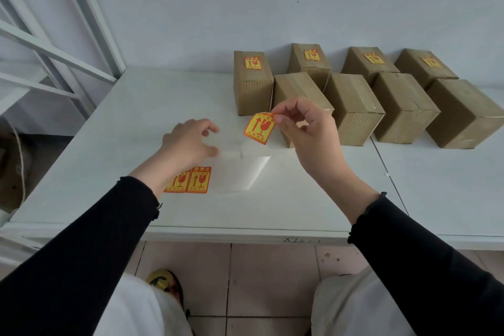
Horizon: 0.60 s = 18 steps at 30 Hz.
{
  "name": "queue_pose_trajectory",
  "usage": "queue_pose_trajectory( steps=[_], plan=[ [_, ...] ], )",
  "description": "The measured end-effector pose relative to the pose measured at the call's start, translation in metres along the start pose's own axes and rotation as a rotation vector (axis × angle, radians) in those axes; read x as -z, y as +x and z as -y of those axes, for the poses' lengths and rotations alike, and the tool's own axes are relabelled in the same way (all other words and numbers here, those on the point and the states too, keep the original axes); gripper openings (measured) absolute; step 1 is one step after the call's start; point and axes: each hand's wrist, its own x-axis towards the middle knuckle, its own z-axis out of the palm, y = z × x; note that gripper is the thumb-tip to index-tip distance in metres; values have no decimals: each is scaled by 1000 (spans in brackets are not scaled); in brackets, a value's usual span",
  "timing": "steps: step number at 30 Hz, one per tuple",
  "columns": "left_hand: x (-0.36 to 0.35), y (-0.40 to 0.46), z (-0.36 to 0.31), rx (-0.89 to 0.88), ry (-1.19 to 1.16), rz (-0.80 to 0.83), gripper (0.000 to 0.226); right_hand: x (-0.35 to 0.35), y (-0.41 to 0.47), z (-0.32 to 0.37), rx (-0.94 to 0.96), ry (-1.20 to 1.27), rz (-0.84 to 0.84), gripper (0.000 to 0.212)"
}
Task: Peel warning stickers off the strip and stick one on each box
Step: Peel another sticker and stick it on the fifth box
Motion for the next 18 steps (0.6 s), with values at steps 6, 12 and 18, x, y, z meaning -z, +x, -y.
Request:
queue_pose_trajectory(
  steps=[6, 12, 18],
  plan=[
    [3, -22, -61, -226, -668, -21, 24, 17, 14, -8, 54, -138, -46, 9],
    [-9, -18, -88, -252, -714, -17, 3, 29, 21, -11, 83, -112, -65, 12],
    [-26, -6, -128, -209, -759, -48, 8, 53, 52, -21, 58, -149, -114, 11]
  ],
)
